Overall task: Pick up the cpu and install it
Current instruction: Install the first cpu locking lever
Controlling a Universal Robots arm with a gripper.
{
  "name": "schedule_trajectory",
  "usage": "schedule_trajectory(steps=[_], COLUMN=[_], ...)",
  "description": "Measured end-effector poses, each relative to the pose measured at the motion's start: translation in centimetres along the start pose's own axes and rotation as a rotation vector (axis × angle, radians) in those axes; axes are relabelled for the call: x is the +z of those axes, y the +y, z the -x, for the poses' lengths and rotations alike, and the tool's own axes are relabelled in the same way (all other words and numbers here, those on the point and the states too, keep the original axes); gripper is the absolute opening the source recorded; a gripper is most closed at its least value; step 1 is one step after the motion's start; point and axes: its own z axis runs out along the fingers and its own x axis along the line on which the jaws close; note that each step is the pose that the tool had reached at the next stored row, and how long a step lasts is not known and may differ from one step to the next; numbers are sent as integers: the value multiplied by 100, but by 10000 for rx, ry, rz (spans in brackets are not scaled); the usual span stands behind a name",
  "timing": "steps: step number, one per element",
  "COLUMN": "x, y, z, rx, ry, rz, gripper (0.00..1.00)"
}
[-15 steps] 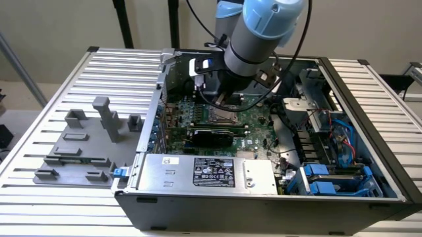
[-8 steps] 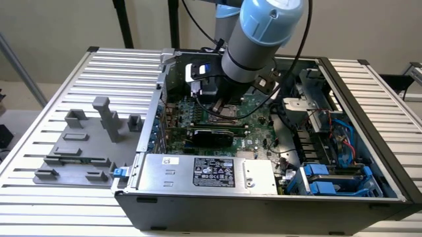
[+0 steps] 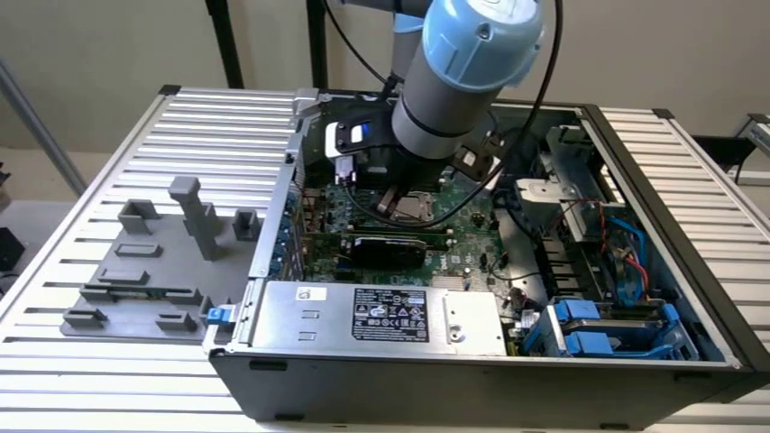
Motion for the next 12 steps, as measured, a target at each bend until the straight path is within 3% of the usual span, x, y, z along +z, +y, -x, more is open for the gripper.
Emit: schedule_trajectory(steps=[12], x=[80], y=[-43], z=[58], rx=[1], ry=[-13], rz=[10], gripper=[11])
